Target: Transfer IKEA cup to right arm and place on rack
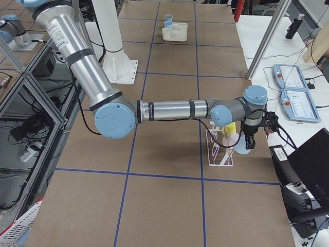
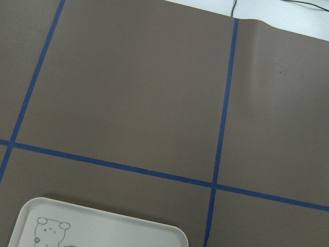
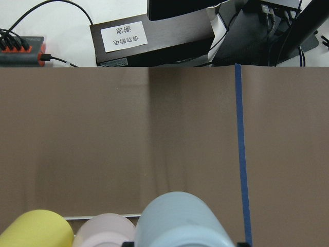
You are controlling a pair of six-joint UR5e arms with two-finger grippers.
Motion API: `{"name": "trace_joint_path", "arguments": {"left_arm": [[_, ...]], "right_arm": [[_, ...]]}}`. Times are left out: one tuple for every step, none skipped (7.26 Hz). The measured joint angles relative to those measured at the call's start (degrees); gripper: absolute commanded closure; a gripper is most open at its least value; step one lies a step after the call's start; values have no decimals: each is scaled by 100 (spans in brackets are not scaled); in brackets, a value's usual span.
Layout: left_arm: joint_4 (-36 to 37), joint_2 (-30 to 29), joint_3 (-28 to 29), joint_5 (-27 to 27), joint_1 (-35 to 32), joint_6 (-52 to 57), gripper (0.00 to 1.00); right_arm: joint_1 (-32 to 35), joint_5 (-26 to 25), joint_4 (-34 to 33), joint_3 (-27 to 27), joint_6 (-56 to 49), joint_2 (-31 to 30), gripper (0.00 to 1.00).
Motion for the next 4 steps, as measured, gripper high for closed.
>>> {"name": "trace_joint_path", "arguments": {"left_arm": [[44, 113, -32, -6, 10, 0, 0], [63, 233, -35, -14, 18, -3, 0], [72, 373, -25, -24, 27, -7, 0], [97, 500, -26, -38, 35, -13, 0]], "right_arm": [[0, 17, -1, -4, -1, -34, 68], [-2, 23, -3, -6, -1, -68, 68], [-5, 25, -3, -8, -1, -97, 67], [-6, 26, -4, -11, -1, -124, 63]]}}
